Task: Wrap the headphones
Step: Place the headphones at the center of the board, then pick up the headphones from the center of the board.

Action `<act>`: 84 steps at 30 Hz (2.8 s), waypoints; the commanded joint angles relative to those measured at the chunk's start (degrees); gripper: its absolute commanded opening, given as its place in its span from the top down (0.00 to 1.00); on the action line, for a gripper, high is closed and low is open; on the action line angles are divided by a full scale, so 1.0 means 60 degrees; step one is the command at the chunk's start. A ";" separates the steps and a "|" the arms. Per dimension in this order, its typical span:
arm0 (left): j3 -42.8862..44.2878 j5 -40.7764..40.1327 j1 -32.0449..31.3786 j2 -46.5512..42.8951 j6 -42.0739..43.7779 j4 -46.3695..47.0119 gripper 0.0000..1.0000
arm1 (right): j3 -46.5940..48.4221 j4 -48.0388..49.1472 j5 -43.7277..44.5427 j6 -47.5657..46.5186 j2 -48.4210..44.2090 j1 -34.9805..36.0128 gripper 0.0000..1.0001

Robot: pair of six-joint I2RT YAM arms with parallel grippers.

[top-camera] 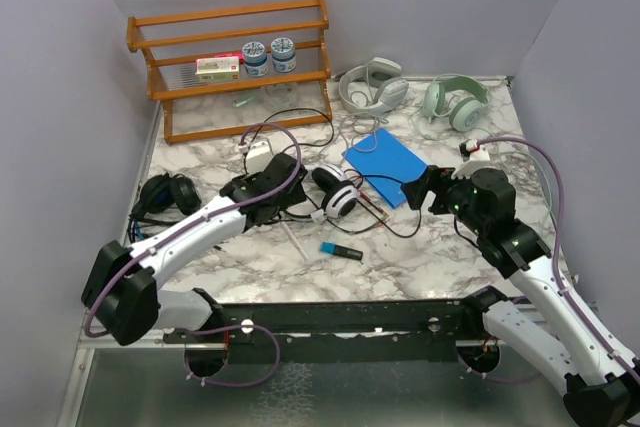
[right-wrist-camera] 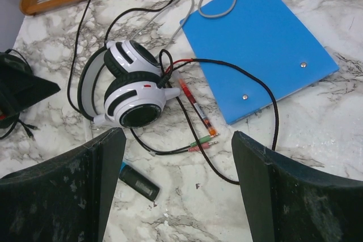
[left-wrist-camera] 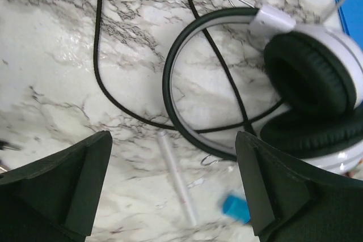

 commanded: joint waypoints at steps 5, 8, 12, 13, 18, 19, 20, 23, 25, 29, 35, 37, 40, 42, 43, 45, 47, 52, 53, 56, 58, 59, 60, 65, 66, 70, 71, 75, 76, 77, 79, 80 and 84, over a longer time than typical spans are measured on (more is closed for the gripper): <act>-0.0640 0.2415 0.0173 -0.1319 0.6739 0.0739 0.12 | 0.0196 0.0216 -0.0535 0.0054 0.0016 -0.0039 0.15; -0.0330 0.2606 0.0211 -0.0833 0.7200 0.0861 0.15 | 0.0276 0.0200 -0.0649 0.0037 0.0056 -0.0039 0.15; -0.0181 0.2596 0.0540 -0.0261 0.7405 0.1120 0.16 | 0.0409 0.0032 -0.0615 0.0003 -0.0046 -0.0039 0.15; -0.0202 0.2674 0.0683 -0.0152 0.7368 0.1247 0.16 | 0.0427 0.0008 -0.0598 -0.0022 -0.0079 -0.0039 0.15; -0.0134 0.3015 0.1267 0.0568 0.7174 0.1788 0.20 | 0.0521 -0.0080 -0.0452 -0.0091 -0.0227 -0.0039 0.15; -0.0101 0.3097 0.1335 0.0735 0.7147 0.1897 0.21 | 0.0533 -0.0087 -0.0426 -0.0094 -0.0223 -0.0039 0.15; -0.0053 0.3197 0.1369 0.0891 0.7123 0.2013 0.21 | 0.0542 -0.0106 -0.0410 -0.0107 -0.0217 -0.0039 0.15; 0.0060 0.3230 0.1440 0.1413 0.6996 0.2291 0.23 | 0.0585 -0.0131 -0.0392 -0.0124 -0.0193 -0.0039 0.15; 0.0138 0.3132 0.1483 0.1768 0.6880 0.2378 0.24 | 0.0624 -0.0169 -0.0391 -0.0090 -0.0208 -0.0039 0.15; 0.0327 0.2804 0.1533 0.2438 0.6718 0.2540 0.28 | 0.0608 -0.0190 -0.0418 -0.0081 -0.0268 -0.0039 0.15; 0.0701 0.1618 0.1564 0.3428 0.6010 0.2504 0.38 | 0.0583 -0.0201 -0.0499 -0.0065 -0.0325 -0.0039 0.15; 0.0814 0.1406 0.1581 0.3753 0.5926 0.2517 0.40 | 0.0575 -0.0191 -0.0543 -0.0065 -0.0323 -0.0039 0.15; 0.0905 0.1182 0.1610 0.4086 0.5857 0.2502 0.51 | 0.0582 -0.0198 -0.0534 -0.0038 -0.0329 -0.0039 0.15; 0.0874 0.1125 0.1610 0.4215 0.5778 0.2530 0.61 | 0.0595 -0.0183 -0.0555 0.0003 -0.0330 -0.0032 0.15; 0.0856 0.1145 0.1610 0.4245 0.5718 0.2531 0.66 | 0.0590 -0.0166 -0.0572 0.0018 -0.0329 -0.0038 0.15; 0.0749 0.1209 0.1617 0.4282 0.5553 0.2539 0.74 | 0.0604 -0.0148 -0.0606 0.0035 -0.0327 -0.0037 0.15; 0.0690 0.1219 0.1610 0.4242 0.5471 0.2514 0.83 | 0.0609 -0.0133 -0.0618 0.0051 -0.0338 -0.0039 0.15; 0.1024 0.0625 0.1532 0.3538 0.5443 0.1708 0.88 | 0.0598 0.0155 -0.1604 -0.0199 -0.0153 -0.0038 0.15; 0.1155 0.0405 0.1480 0.3390 0.5429 0.1438 0.89 | 0.0642 0.0162 -0.1872 -0.0250 -0.0016 -0.0039 0.15; 0.1835 -0.0179 0.1310 0.3188 0.4941 0.0365 1.00 | 0.0984 -0.0029 -0.2424 -0.0345 0.0626 -0.0036 0.17; 0.2187 -0.0268 0.1188 0.3152 0.4614 -0.0246 1.00 | 0.1214 -0.0165 -0.2550 -0.0485 0.1099 -0.0037 0.17; 0.2276 -0.0223 0.1142 0.3109 0.4540 -0.0430 1.00 | 0.1273 -0.0191 -0.2508 -0.0533 0.1247 -0.0039 0.15; 0.2326 -0.0221 0.1108 0.3065 0.4419 -0.0551 1.00 | 0.1328 -0.0190 -0.2483 -0.0598 0.1368 -0.0028 0.13; 0.2751 -0.1537 0.1059 0.3017 0.2630 -0.1761 1.00 | 0.1411 -0.0171 -0.2246 -0.0713 0.1501 -0.0025 0.10; 0.2871 -0.1933 0.1012 0.2989 0.2078 -0.2271 1.00 | 0.1379 -0.0129 -0.2238 -0.0686 0.1473 -0.0025 0.10; 0.2511 -0.1621 0.0893 0.2252 0.1957 -0.2072 1.00 | 0.1176 0.0097 -0.2265 -0.0469 0.1276 -0.0025 0.10; 0.2348 -0.1328 0.0896 0.1969 0.2243 -0.1730 1.00 | 0.1124 0.0144 -0.2278 -0.0390 0.1216 -0.0017 0.10; 0.1851 -0.1327 0.0890 0.0764 0.2355 -0.1190 1.00 | 0.0999 0.0315 -0.2310 -0.0307 0.0994 -0.0025 0.10; 0.1793 -0.1260 0.0892 0.0503 0.2478 -0.1054 1.00 | 0.0976 0.0321 -0.2299 -0.0321 0.0981 -0.0025 0.11; 0.1804 -0.1116 0.0896 0.0266 0.2605 -0.0975 1.00 | 0.0989 0.0320 -0.2285 -0.0335 0.0983 -0.0025 0.10; 0.1966 -0.0455 0.0892 -0.0108 0.3063 -0.0820 1.00 | 0.1033 0.0344 -0.2345 -0.0399 0.1040 -0.0025 0.11; 0.2126 -0.0049 0.0892 -0.0293 0.3284 -0.0784 1.00 | 0.1058 0.0385 -0.2424 -0.0446 0.1071 -0.0025 0.10; 0.3109 0.1274 0.0939 -0.0565 0.3407 -0.1522 1.00 | 0.1139 0.0776 -0.2636 -0.0542 0.1066 -0.0025 0.10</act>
